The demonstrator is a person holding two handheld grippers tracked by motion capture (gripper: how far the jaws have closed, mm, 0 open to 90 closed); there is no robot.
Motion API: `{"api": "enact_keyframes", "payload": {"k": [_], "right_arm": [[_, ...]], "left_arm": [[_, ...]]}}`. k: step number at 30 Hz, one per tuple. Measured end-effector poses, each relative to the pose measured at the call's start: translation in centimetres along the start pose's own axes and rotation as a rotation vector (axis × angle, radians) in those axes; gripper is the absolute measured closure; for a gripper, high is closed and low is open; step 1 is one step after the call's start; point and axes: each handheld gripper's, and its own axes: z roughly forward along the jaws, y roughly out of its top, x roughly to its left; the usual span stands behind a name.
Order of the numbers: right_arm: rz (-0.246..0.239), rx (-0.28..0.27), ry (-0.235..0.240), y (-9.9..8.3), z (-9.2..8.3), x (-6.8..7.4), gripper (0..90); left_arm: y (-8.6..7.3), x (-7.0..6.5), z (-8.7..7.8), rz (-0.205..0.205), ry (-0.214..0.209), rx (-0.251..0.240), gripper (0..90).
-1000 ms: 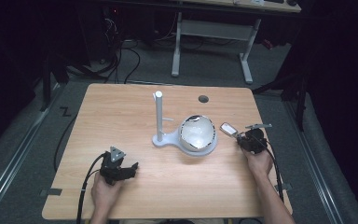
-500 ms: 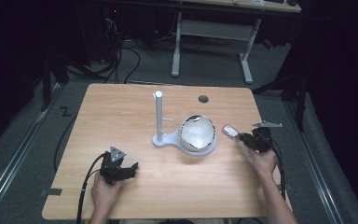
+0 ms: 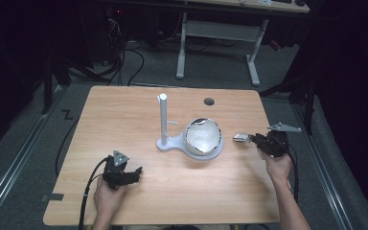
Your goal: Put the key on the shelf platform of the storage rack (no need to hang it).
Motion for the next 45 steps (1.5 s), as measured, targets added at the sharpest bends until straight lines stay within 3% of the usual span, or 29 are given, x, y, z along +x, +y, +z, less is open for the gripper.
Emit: {"api": "enact_keyframes", "payload": {"k": [19, 31, 40, 45], "right_arm": [[-0.058, -0.095, 0.043, 0.7, -3.8, 2.1, 74.4], [-0.065, -0.081, 0.068, 0.5, -4.8, 2.9, 74.5], [-0.077, -0.066, 0.121, 0.5, -5.5, 4.0, 74.4], [-0.107, -0.065, 0.139, 0.8, -6.1, 4.8, 74.4]], "left_arm": [[0.0, 0.0, 0.0, 0.0, 0.0, 0.0, 22.3], [0.0, 0.0, 0.0, 0.0, 0.0, 0.0, 22.3], [0.0, 0.0, 0.0, 0.0, 0.0, 0.0, 22.3], [0.0, 0.0, 0.0, 0.0, 0.0, 0.0, 22.3]]}}
